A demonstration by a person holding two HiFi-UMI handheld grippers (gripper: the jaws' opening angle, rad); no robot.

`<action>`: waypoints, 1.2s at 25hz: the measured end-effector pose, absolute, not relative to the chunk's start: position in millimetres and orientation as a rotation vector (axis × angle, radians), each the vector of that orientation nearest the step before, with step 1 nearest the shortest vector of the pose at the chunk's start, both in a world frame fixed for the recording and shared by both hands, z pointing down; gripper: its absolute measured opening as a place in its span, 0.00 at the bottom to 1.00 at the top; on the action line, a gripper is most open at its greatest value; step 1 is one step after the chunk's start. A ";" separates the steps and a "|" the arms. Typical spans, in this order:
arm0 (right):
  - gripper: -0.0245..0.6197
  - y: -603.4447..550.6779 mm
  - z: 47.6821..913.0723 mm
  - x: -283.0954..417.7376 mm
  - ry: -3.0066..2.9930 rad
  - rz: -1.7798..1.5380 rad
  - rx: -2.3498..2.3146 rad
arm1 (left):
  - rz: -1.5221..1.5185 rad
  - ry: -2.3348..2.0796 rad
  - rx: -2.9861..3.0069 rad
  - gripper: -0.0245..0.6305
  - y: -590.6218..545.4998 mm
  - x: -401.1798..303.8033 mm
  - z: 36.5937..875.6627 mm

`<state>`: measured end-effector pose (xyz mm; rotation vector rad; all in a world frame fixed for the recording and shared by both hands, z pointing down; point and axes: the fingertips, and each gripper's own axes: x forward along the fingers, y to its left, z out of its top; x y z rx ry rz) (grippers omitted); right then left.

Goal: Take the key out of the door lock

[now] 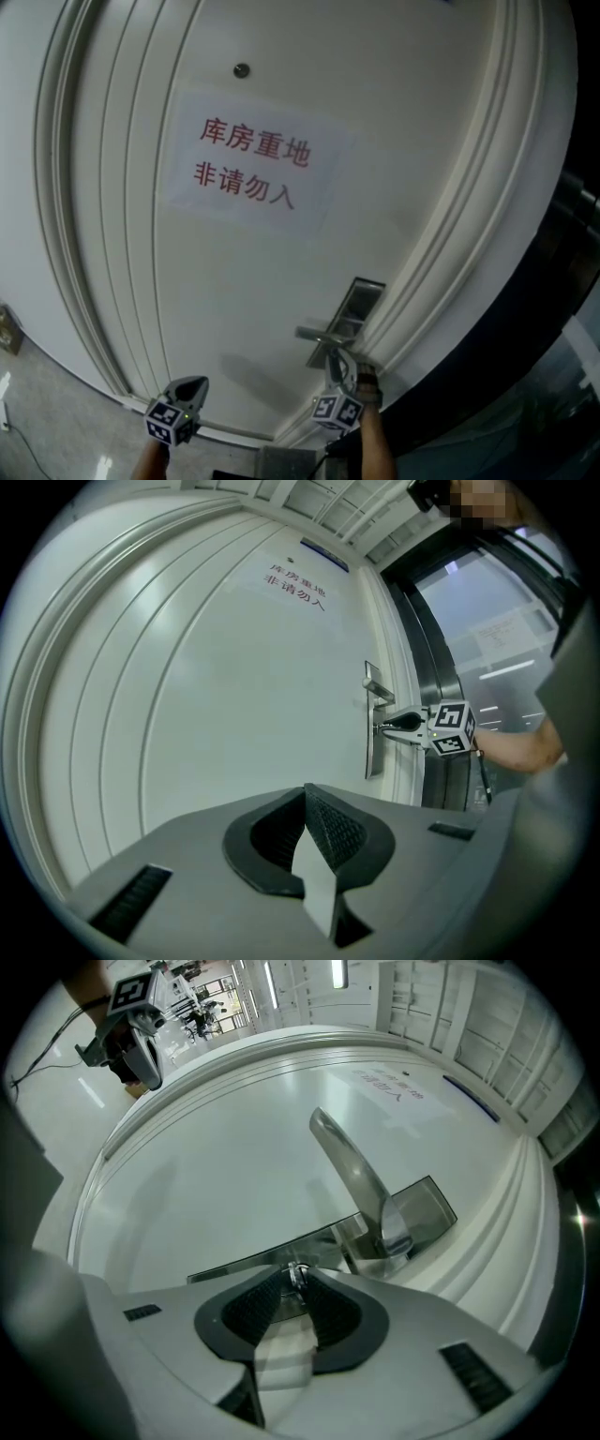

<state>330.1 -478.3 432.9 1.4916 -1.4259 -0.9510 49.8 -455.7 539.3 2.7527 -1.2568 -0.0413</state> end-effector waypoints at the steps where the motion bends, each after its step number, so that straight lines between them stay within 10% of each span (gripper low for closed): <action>1: 0.19 -478.2 433.1 330.4 -1.417 -0.954 1.488 | -0.041 -1.254 2.751 0.05 -456.2 49.8 540.2; 30: 0.07 -479.4 431.2 333.5 -1.155 -1.071 1.400 | -0.102 -1.267 2.717 0.05 -452.2 35.8 540.5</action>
